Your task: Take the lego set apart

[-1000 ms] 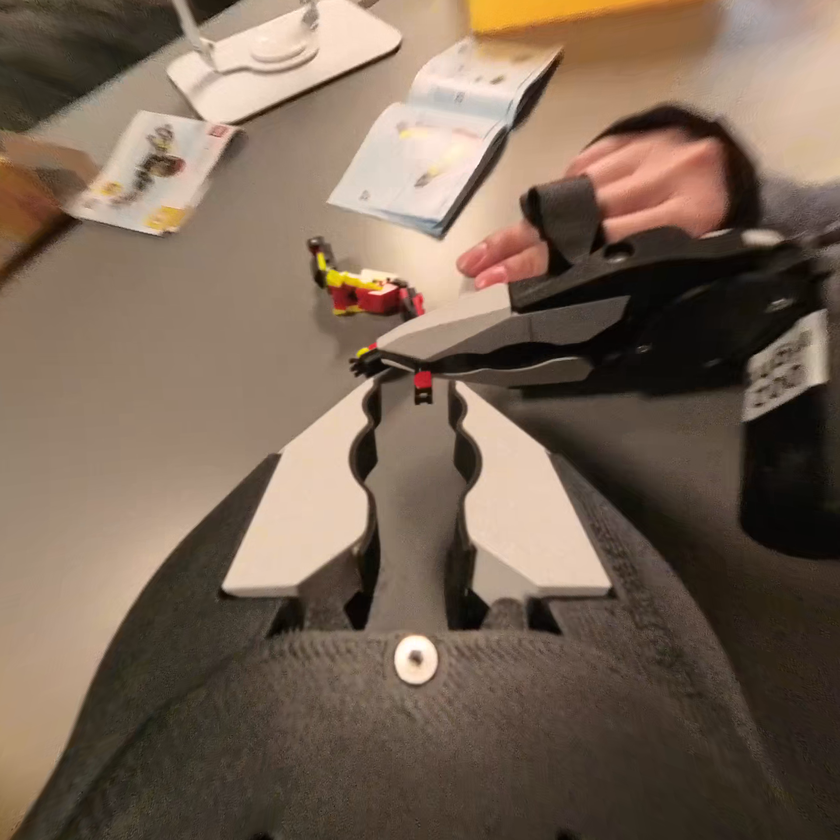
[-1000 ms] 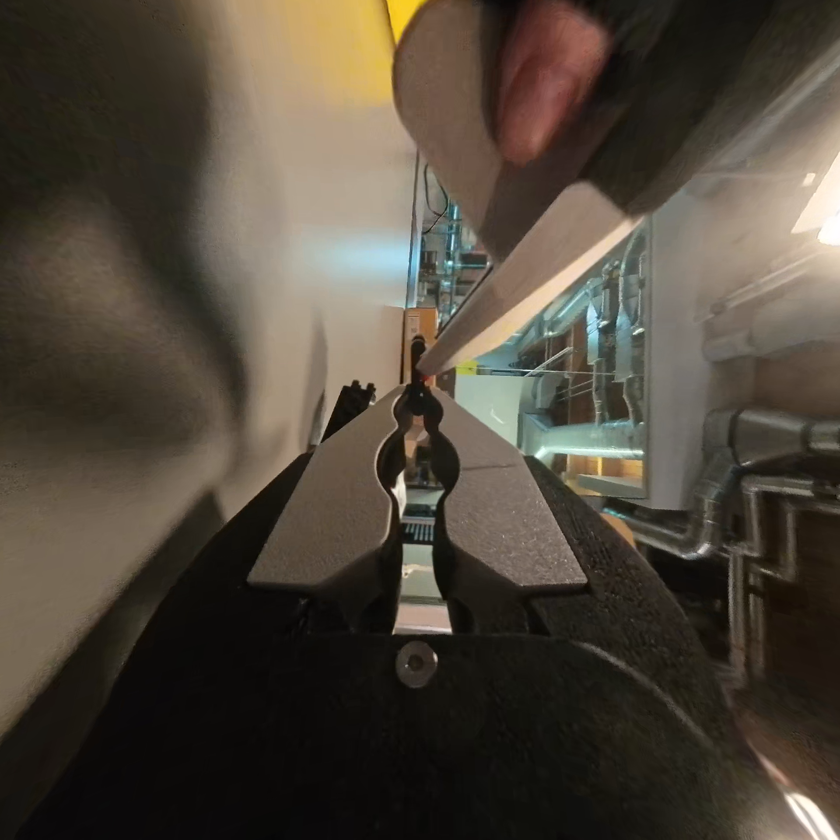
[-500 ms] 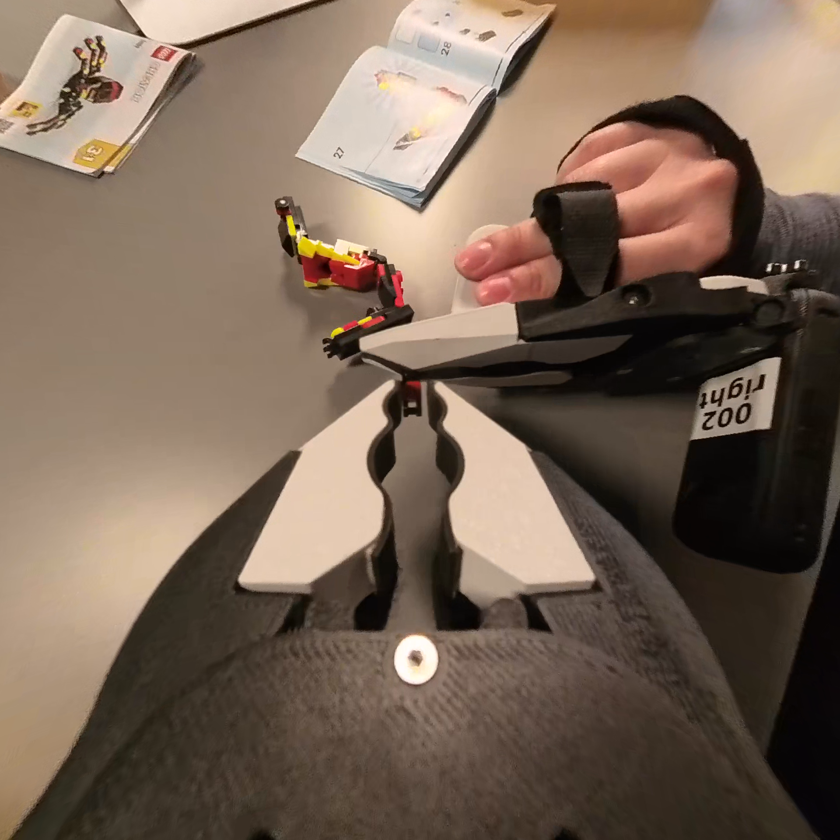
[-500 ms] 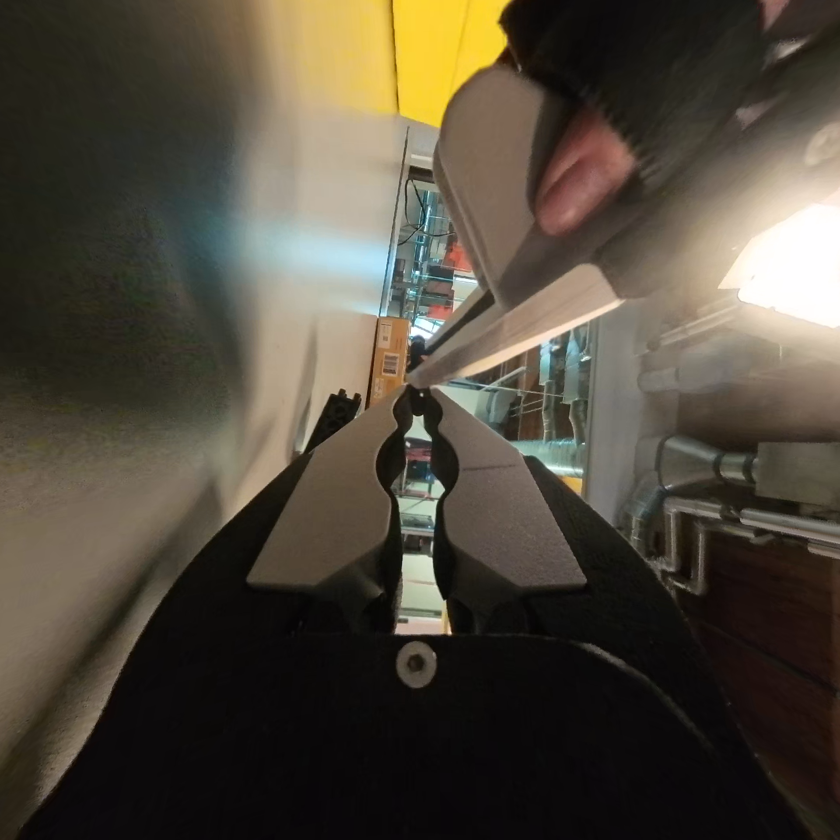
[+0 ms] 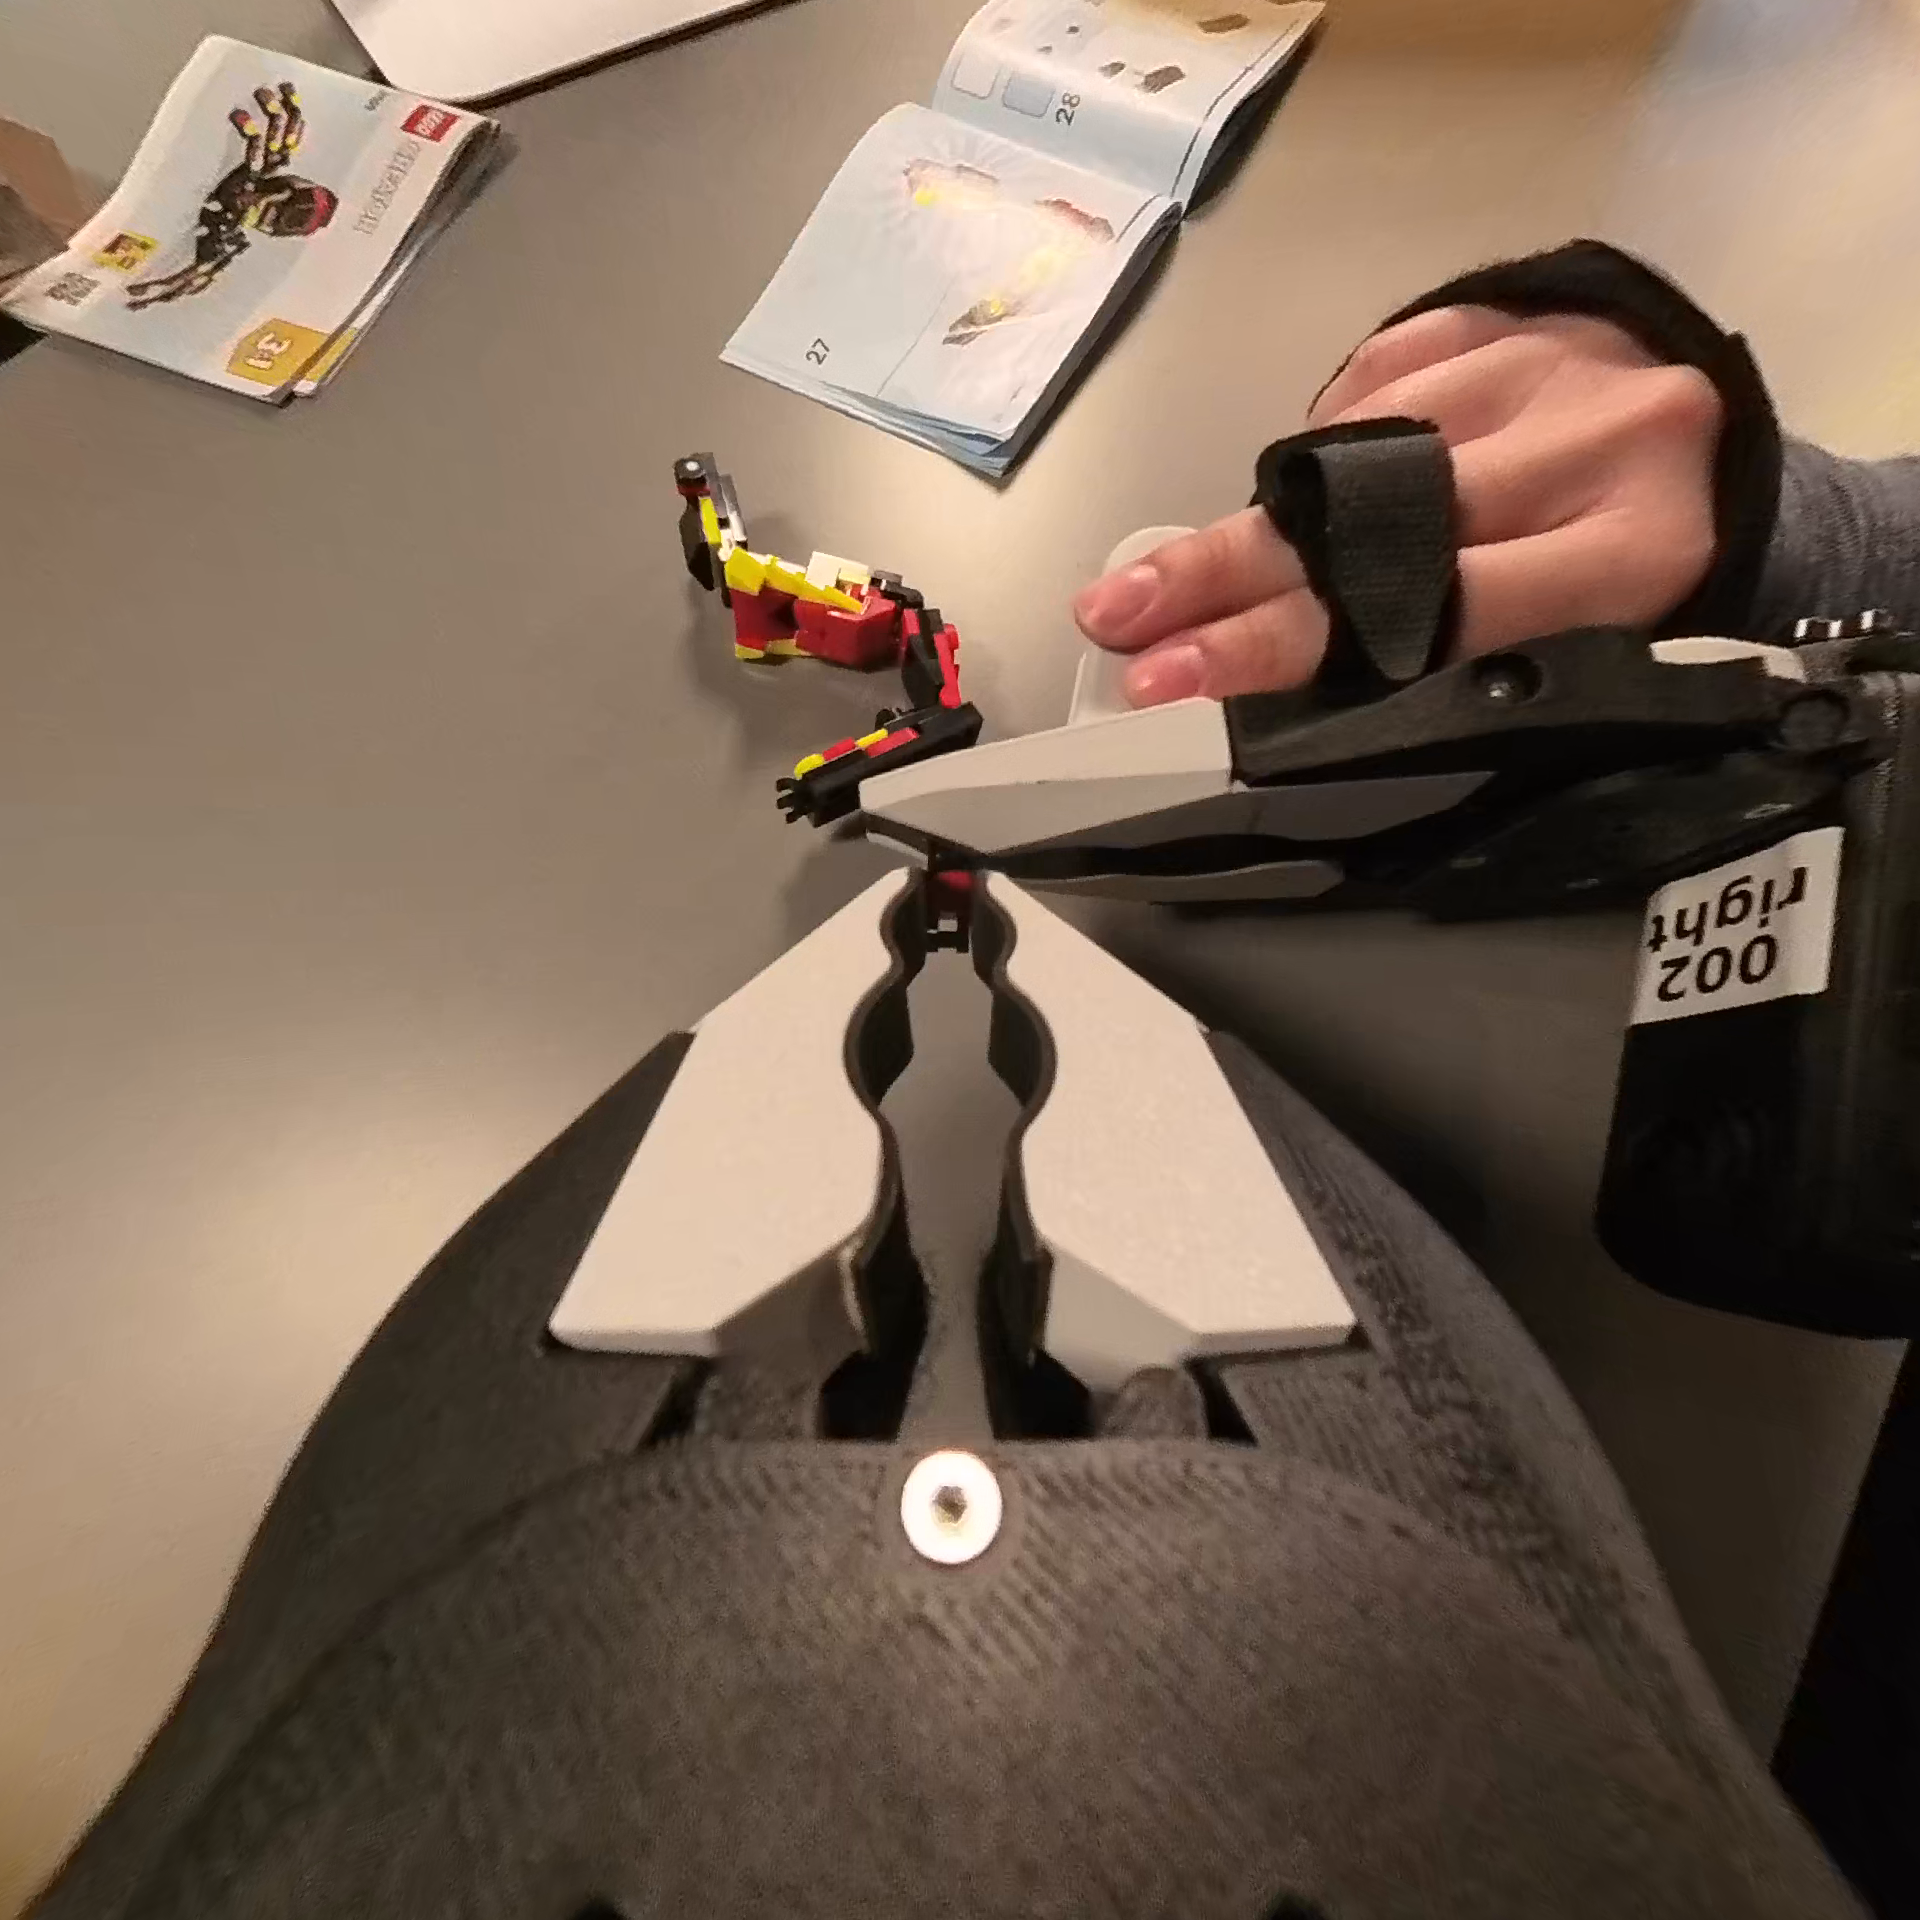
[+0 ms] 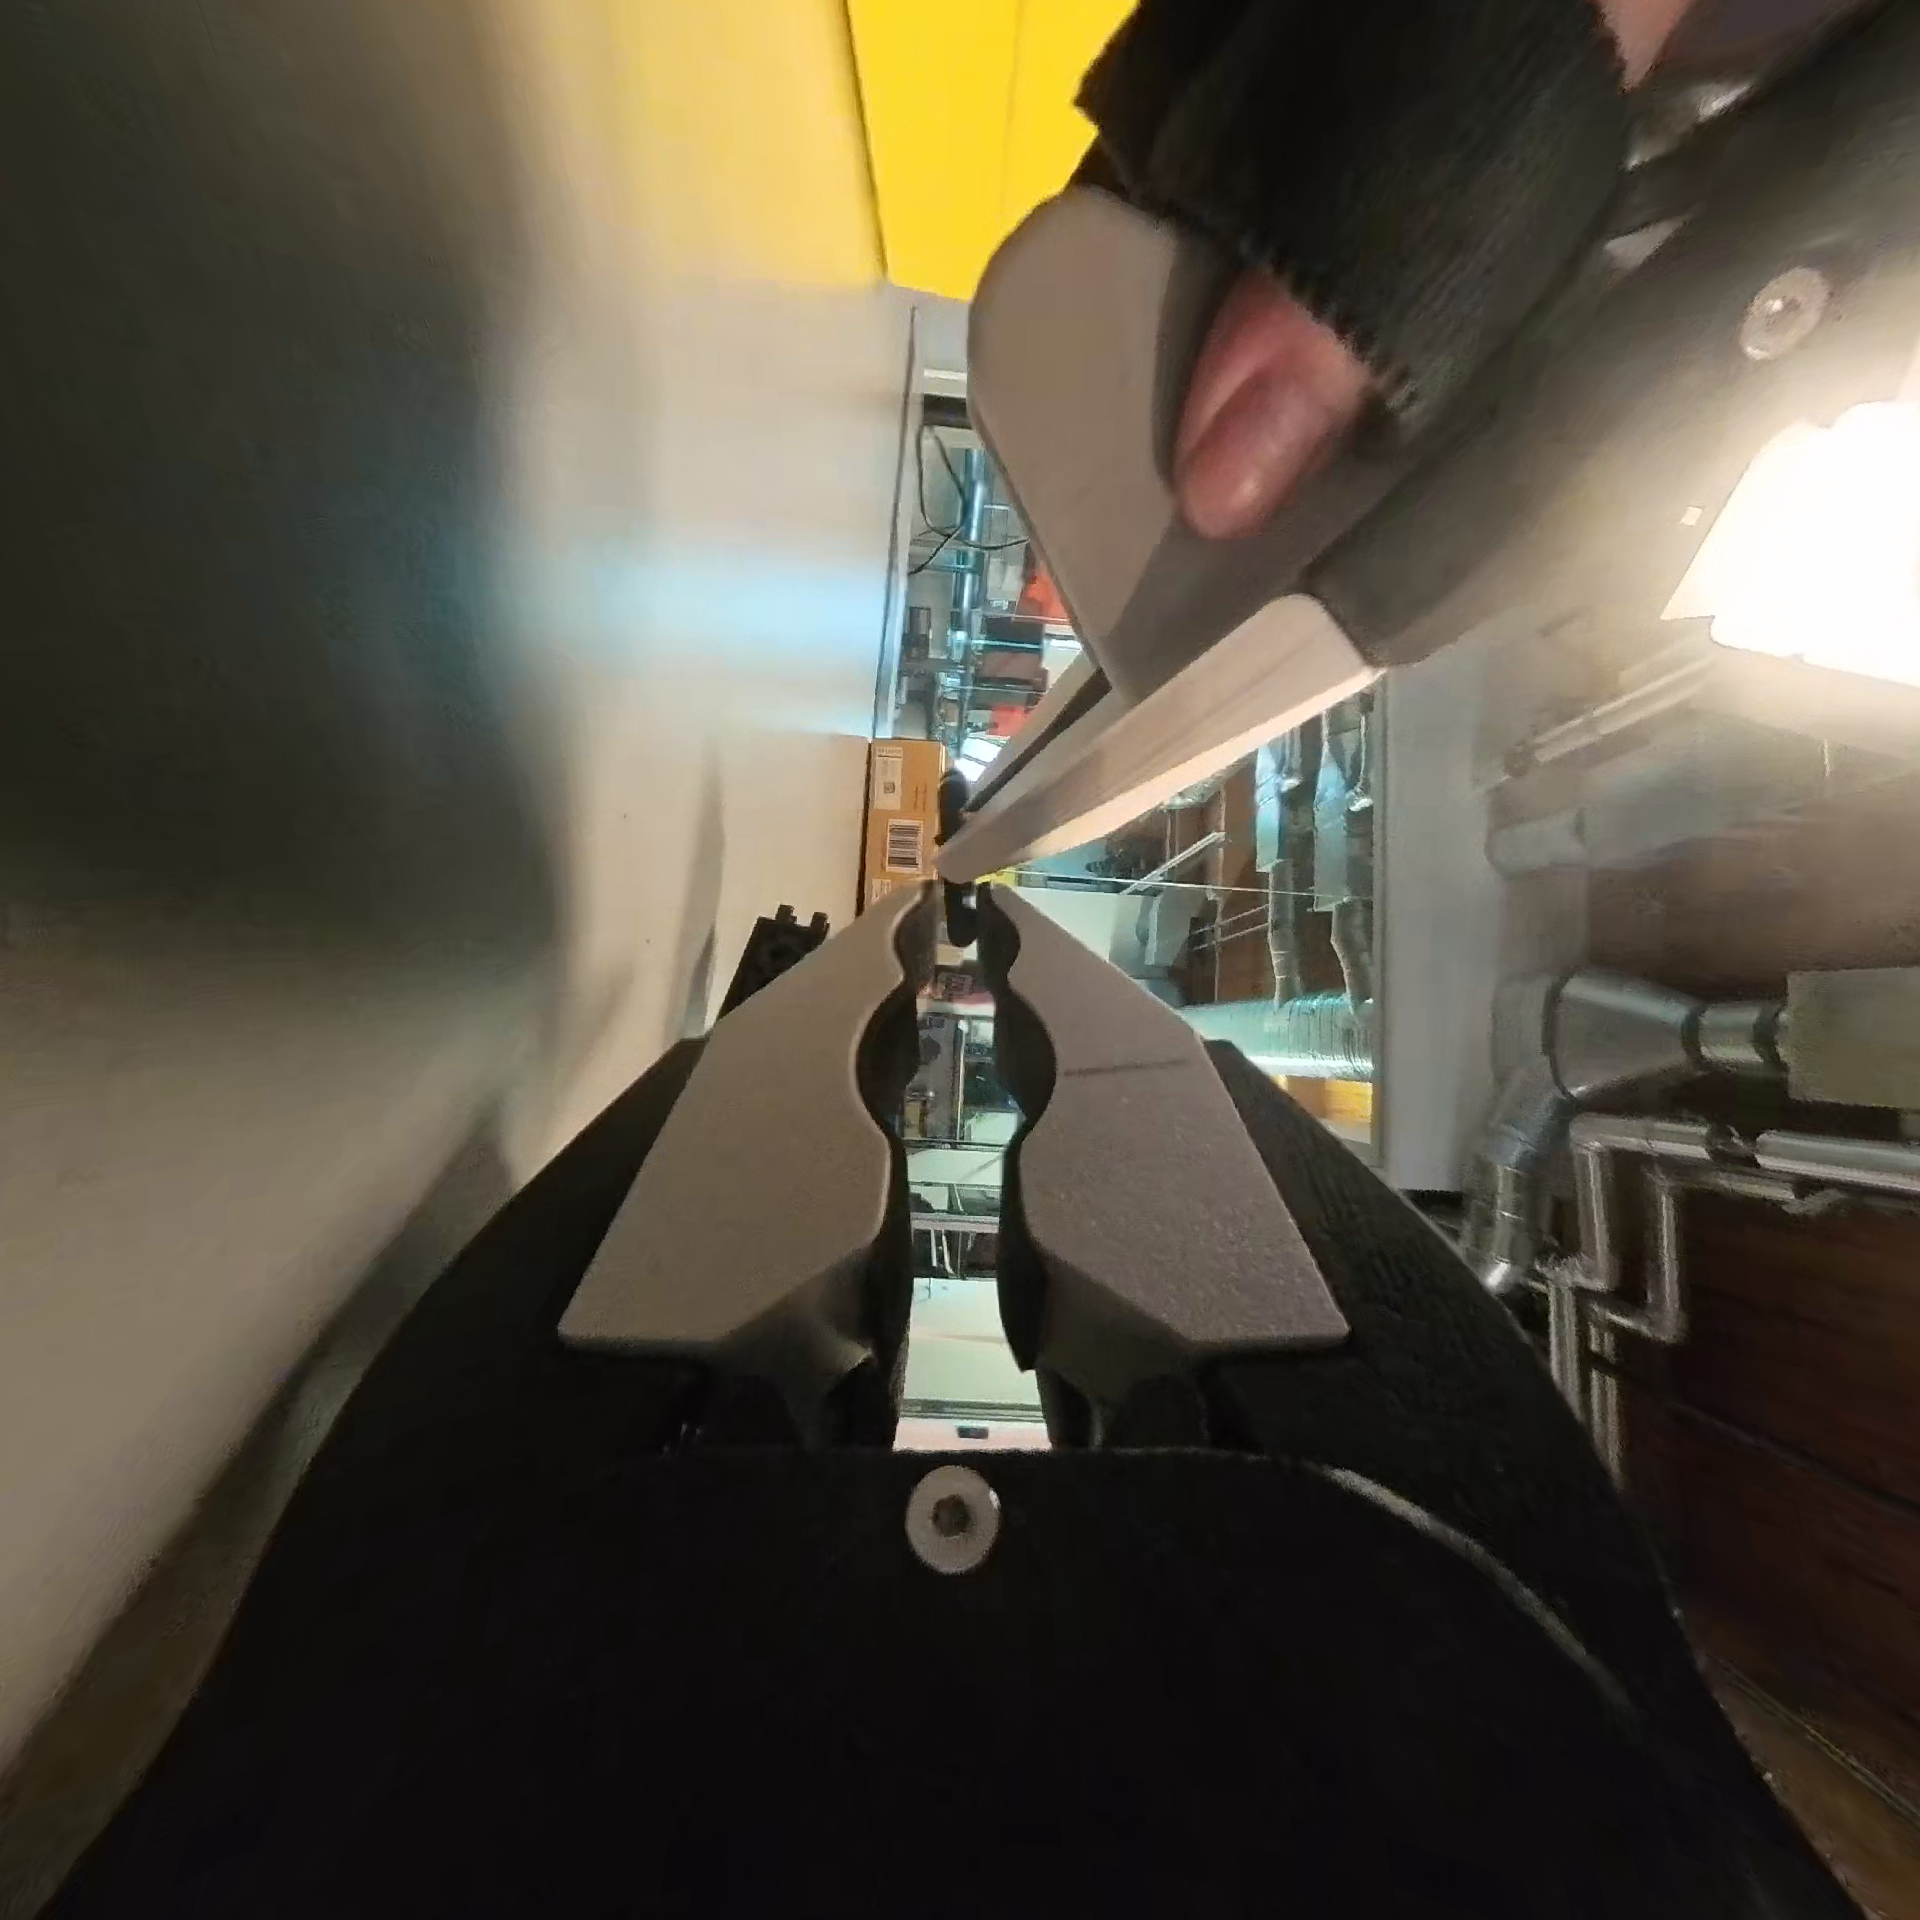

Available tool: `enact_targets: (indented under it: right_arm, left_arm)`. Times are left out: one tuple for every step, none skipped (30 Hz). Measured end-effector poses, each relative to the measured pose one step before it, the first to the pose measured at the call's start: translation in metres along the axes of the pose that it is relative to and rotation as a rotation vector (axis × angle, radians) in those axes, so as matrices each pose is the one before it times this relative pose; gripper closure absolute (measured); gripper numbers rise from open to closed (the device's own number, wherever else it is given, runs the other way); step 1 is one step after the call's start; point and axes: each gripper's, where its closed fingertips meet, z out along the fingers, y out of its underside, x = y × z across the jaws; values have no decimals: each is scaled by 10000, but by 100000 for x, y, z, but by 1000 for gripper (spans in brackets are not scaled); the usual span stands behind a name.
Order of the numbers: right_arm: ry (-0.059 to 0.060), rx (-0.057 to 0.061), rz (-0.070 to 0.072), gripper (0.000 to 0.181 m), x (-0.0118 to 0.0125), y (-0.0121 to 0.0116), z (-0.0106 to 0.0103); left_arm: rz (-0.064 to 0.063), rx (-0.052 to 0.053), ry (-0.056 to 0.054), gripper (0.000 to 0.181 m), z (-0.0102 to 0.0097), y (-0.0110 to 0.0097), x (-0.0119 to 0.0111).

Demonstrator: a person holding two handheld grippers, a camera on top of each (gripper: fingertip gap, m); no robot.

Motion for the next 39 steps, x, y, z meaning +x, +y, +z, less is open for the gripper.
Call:
enact_targets:
  right_arm:
    - [6,36,38,179,45,-82,-31]
    - [-16,3,-14,179,2,-60,-19]
    - [-3,-28,-31,179,12,-16,-5]
    - [25,-44,25,180,84,-10,-17]
    - [114,-23,108,180,202,-62,-17]
    - [196,-21,88,180,271,-110,-6]
    - [285,-37,-50,180,356,-143,-29]
    - [217,20,-39,180,275,-191,-39]
    - [88,66,33,180,126,-226,-19]
    - [46,74,-1,180,51,-236,-25]
    - [9,76,-38,180,-35,-248,-19]
    - [33,64,-37,180,17,-209,-24]
    - [39,49,32,180,75,-163,-14]
    - [87,29,57,179,161,-115,-14]
    - [75,27,108,180,170,-99,-26]
    - [86,34,106,179,197,-78,-36]
    - [106,50,68,179,195,-59,-75]
    - [96,50,60,179,182,-61,-97]
    - [-57,21,35,179,-86,-20,-46]
    - [-876,-435,-225,180,-1576,742,210]
    - [-50,-470,-463,179,-379,936,388]
    - [-1,115,97,180,30,-38,74]
    - [-68,112,351,180,101,-167,-42]
    - [-16,-104,84,180,-1,206,69]
    - [36,-68,-41,180,14,131,19]
    - [12,18,-5,179,13,-48,-26]
    - [-15,-38,-29,179,-43,60,13]
    - [23,-78,-42,179,6,138,44]
    - [39,-28,17,179,68,62,42]
    - [12,6,66,179,48,-17,48]
    - [-5,-8,63,179,17,9,43]
    - [39,2,49,179,78,14,38]
    - [62,26,41,179,117,-34,22]
    - [38,33,19,179,62,-65,0]
    - [38,38,-16,179,49,-72,-21]
    - [46,36,-24,179,44,-62,-19]
    - [4,29,-2,179,-11,-45,5]
    - [-7,18,27,179,1,-13,-2]
    - [14,10,43,179,39,1,8]
  left_arm:
    - [10,-11,31,175,27,26,47]
    - [10,4,33,175,-1,-16,61]
    - [34,3,-14,175,-6,-24,0]
    - [69,22,-22,175,-93,-59,2]
    - [99,76,-35,176,-211,-153,12]
    - [145,16,-66,176,-290,-121,-30]
    - [149,24,-28,176,-329,-126,31]
    - [54,-11,-9,176,-329,-82,47]
    - [27,-40,-10,176,-254,63,51]
    - [12,-10,-22,176,-200,97,52]
    - [34,-55,-43,176,-159,214,46]
    - [46,19,-51,176,-144,139,46]
    - [26,88,-70,176,-174,39,35]
    - [110,120,-126,176,-176,-33,30]
    - [364,149,-321,176,-209,-128,21]
    - [633,-1,-574,176,-162,-59,18]
    - [715,-22,-698,176,-180,-146,34]
    - [574,-16,-594,175,-141,-135,57]
    - [268,75,-406,175,-118,-79,42]
    - [-15,522,-271,175,-403,-610,-45]
    - [-443,1255,-130,176,-1451,-2101,-344]
    - [-478,610,-205,176,-1477,-1762,-926]
    - [-142,255,-490,175,-1272,-1238,-1482]
    - [-159,27,-368,175,-857,-579,-1483]
    - [-232,-52,-229,175,-594,-140,-1383]
    - [-178,-282,-349,175,-422,451,-1627]
    - [-91,-542,-615,175,-358,1047,-2140]
    - [-130,-353,-774,175,-385,957,-2467]
    - [-288,-352,-717,175,-262,1100,-2528]
    - [-424,-719,-564,175,8,1689,-2400]
    - [-539,-890,-514,175,182,1898,-2301]
    - [-515,-942,-522,174,364,1954,-2257]
    - [-477,-993,-319,174,602,1978,-1870]
    - [-551,-893,-69,172,720,1736,-1394]
    - [-608,-861,160,160,815,1554,-966]
    - [-616,-763,472,152,828,1273,-461]
    - [-672,-538,581,149,788,879,-285]
    - [-736,-457,437,135,724,671,-470]
    - [-622,-376,361,128,580,511,-466]
